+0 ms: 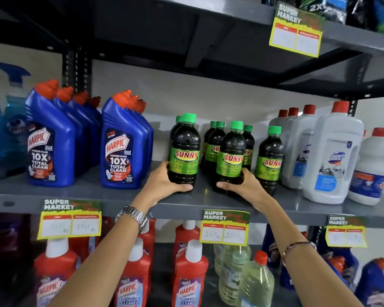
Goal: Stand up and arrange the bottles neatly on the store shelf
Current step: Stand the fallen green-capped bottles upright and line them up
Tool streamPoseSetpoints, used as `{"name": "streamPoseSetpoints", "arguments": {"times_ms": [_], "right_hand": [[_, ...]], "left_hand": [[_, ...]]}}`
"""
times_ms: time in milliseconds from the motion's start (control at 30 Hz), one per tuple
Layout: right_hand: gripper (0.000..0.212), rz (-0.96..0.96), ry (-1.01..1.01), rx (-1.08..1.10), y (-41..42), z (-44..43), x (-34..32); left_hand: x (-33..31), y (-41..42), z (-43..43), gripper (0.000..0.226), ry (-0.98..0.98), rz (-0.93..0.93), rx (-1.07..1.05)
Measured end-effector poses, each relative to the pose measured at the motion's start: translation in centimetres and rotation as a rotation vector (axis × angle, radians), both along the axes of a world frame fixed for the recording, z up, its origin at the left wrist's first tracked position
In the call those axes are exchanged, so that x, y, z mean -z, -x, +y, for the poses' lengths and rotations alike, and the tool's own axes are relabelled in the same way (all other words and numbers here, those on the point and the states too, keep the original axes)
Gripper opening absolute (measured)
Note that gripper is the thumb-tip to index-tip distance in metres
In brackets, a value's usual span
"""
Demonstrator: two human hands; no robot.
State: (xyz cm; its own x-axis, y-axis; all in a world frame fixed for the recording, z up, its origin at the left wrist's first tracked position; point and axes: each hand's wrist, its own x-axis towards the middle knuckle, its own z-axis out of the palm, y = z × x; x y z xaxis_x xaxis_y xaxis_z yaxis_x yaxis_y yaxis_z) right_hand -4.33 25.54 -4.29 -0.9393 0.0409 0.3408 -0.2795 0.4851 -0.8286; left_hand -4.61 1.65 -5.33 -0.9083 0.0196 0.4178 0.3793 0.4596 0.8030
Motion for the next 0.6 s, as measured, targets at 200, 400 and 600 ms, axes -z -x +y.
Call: {"name": "streamPoseSetpoints", "arguments": {"times_ms": [200, 400, 600], "right_hand": [[0.078, 0.001, -0.08, -0.001, -0.44, -0.64, 0.04], [0.069, -0.018, -0.119, 0.018, -0.58, -0.7, 0.02], [0.074, 0.001, -0.121, 0.054, 0.06, -0.44, 0.22]], "left_hand": [[-0.01, -0.51, 0.08, 0.081, -0.009, 0.002, -0.009], [-0.21, -0.83, 0.07, 0.078, -0.026, -0.001, -0.004], [-0.25, -0.74, 0.07, 0.079, -0.007, 0.009, -0.021]]}}
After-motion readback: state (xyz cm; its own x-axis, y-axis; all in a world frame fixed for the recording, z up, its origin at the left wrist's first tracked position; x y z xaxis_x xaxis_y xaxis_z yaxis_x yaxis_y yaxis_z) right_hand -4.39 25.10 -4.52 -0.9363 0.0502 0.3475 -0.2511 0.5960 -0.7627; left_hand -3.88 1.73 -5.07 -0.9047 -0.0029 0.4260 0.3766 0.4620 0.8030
